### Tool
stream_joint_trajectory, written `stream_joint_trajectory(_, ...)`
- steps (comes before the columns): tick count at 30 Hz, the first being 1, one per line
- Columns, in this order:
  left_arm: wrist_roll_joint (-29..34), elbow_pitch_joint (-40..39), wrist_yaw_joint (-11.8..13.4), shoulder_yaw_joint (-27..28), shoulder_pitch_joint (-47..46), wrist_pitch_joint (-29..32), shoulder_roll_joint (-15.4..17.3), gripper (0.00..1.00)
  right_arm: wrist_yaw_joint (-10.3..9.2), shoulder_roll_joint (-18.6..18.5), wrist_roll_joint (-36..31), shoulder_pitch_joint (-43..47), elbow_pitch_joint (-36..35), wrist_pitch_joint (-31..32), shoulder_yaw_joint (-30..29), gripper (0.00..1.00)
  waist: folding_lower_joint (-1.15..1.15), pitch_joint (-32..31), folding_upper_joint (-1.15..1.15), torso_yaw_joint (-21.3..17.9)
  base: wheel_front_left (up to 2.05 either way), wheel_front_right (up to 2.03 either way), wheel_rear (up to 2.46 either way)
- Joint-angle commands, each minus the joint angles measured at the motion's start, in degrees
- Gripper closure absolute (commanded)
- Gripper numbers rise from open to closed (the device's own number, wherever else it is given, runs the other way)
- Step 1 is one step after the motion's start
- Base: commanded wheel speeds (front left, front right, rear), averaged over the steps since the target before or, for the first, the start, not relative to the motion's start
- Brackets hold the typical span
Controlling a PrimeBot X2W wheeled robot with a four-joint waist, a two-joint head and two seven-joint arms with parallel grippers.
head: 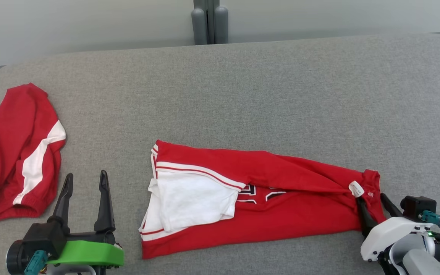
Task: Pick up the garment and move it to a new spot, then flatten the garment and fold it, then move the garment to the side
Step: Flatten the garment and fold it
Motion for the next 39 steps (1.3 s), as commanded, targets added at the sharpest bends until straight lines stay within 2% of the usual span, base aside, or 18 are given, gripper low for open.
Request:
stream_joint_trajectory(1,0.24,0.17,0.04,-0.02,0.91,-0.01,-0.05,0.0,-0.04,0.73,1.01,1.53,1.14,0.86,1.59,0.0,0.0,-0.53,0.0,-0.18,0.0,0.0,0.0)
stream_joint_trajectory(2,0.23,0.32,0.11,-0.05,1.1,-0.01,-0.06,0.0,-0.04,0.97,1.87,1.63,1.44,1.04,2.4,0.06,0.0,-0.8,0.0,-0.25,0.0,0.0,0.0)
stream_joint_trajectory(3,0.24,0.43,0.18,-0.04,1.24,0.0,-0.06,0.0,-0.04,1.07,2.51,1.69,1.64,1.25,3.01,0.51,0.0,-1.02,0.0,-0.3,0.0,0.0,0.0)
stream_joint_trajectory(4,0.29,0.52,0.28,0.01,1.35,-0.01,-0.06,0.0,-0.04,1.05,3.26,1.57,1.76,1.31,3.67,0.67,0.0,-1.24,0.0,-0.37,0.0,0.0,0.0)
stream_joint_trajectory(5,0.32,0.59,0.39,0.07,1.37,0.0,-0.06,0.0,-0.04,0.94,3.83,1.32,1.79,1.22,4.07,1.0,0.0,-1.42,0.0,-0.4,0.0,0.0,0.0)
stream_joint_trajectory(11,0.7,0.98,0.47,0.63,2.02,-0.01,-0.06,0.0,-0.14,-2.2,6.37,-1.03,2.11,0.28,4.36,1.0,0.0,-2.8,0.0,-0.79,0.0,0.0,0.0)
stream_joint_trajectory(20,1.11,1.13,0.48,0.57,2.86,-0.01,-0.05,0.0,-0.11,-10.53,8.15,-4.4,4.5,-0.35,-1.78,1.0,0.0,-3.91,0.0,-0.84,0.0,0.0,0.0)
stream_joint_trajectory(25,1.1,0.85,0.96,0.86,3.04,-0.01,-0.05,0.0,-0.1,-13.06,7.31,-5.47,5.59,-0.3,-3.36,1.0,0.0,-4.12,0.0,-0.73,0.0,0.0,0.0)
stream_joint_trajectory(29,0.9,0.51,1.27,1.57,3.52,-0.01,-0.04,0.0,-0.1,-12.02,6.19,-5.29,3.72,-0.33,-2.96,1.0,0.0,-4.3,0.0,-0.92,0.0,0.0,0.0)
stream_joint_trajectory(39,0.89,0.4,1.3,2.05,3.95,0.0,-0.04,0.0,-0.08,-4.6,4.53,-2.88,-6.64,0.46,2.13,1.0,0.0,-4.73,0.0,-0.78,0.0,0.0,0.0)
